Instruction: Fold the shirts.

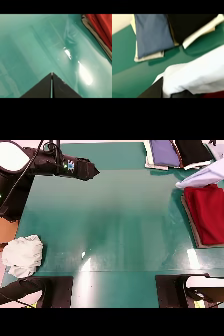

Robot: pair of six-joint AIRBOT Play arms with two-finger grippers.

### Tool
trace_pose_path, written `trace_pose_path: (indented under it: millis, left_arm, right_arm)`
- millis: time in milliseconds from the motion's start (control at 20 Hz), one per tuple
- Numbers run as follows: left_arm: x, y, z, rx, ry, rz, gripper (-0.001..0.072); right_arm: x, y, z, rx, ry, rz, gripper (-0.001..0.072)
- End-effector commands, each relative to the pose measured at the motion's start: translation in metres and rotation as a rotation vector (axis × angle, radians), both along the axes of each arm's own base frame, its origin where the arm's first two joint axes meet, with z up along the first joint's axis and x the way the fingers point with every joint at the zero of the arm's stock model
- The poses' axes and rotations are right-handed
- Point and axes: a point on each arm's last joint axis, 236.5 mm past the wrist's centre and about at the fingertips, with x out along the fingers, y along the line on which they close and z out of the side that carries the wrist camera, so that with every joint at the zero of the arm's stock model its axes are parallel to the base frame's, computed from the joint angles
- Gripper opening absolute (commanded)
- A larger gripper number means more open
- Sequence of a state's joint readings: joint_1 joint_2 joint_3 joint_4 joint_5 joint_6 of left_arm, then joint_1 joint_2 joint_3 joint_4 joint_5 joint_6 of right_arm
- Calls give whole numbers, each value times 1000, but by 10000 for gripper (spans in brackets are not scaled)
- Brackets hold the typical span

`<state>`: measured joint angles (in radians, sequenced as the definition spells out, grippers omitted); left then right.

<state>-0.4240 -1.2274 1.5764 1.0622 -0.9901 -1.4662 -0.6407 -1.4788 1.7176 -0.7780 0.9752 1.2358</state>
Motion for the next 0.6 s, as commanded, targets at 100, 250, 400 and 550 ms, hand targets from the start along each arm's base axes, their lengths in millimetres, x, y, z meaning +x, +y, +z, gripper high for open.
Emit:
trace_pose_path:
  millis: [100,250,400,550]
  left_arm:
    - [-4,0,-5,16,18,-12,31]
    - [-7,1,-9,30,30,-21,31]
    - [-8,1,-10,36,30,-26,31]
    - [-8,1,-10,36,29,-27,31]
  right_arm:
    - [-11,2,81,-116,-119,24,20]
    - [-31,0,86,-216,-59,12,20]
    - [-55,-5,69,-280,75,-4,20]
    - [-79,-10,40,-255,186,-29,20]
